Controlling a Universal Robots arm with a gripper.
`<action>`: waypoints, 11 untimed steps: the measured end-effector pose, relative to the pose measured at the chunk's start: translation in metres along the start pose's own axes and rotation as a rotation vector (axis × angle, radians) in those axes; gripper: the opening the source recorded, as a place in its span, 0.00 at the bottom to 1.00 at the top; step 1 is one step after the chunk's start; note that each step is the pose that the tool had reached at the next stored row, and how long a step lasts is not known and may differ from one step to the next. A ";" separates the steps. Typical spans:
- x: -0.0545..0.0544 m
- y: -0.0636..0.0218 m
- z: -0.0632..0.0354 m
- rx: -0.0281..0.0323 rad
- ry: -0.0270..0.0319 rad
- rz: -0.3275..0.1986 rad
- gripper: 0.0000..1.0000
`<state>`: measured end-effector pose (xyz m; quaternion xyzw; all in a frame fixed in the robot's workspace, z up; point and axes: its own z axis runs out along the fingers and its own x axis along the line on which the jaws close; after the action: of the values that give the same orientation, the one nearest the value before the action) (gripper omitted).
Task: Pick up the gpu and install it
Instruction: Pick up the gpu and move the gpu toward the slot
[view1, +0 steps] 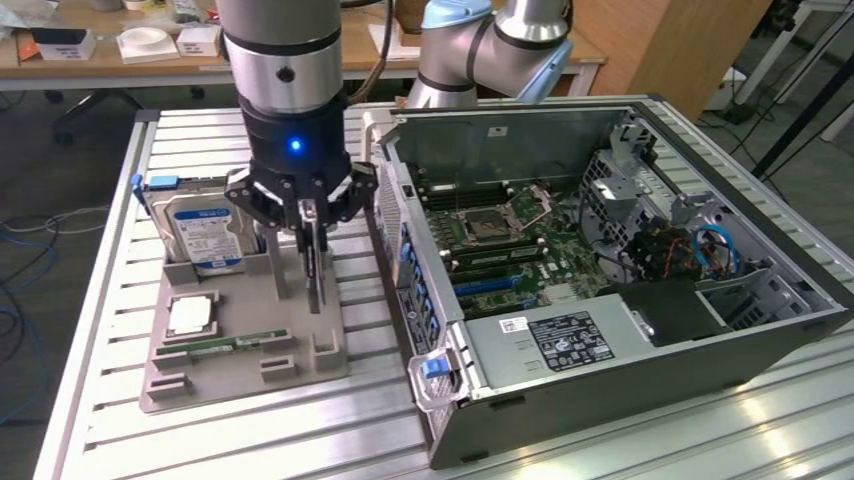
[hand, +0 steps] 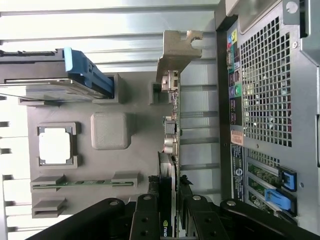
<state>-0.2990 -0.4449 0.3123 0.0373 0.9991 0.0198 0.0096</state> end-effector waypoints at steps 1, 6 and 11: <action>0.000 0.0001 -0.0028 0.0000 0.0001 0.000 0.26; 0.000 0.0007 -0.0171 0.0000 0.0005 0.000 0.26; -0.001 0.0014 -0.0352 0.0000 0.0006 0.000 0.26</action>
<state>-0.2990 -0.4450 0.3475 0.0372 0.9991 0.0198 0.0093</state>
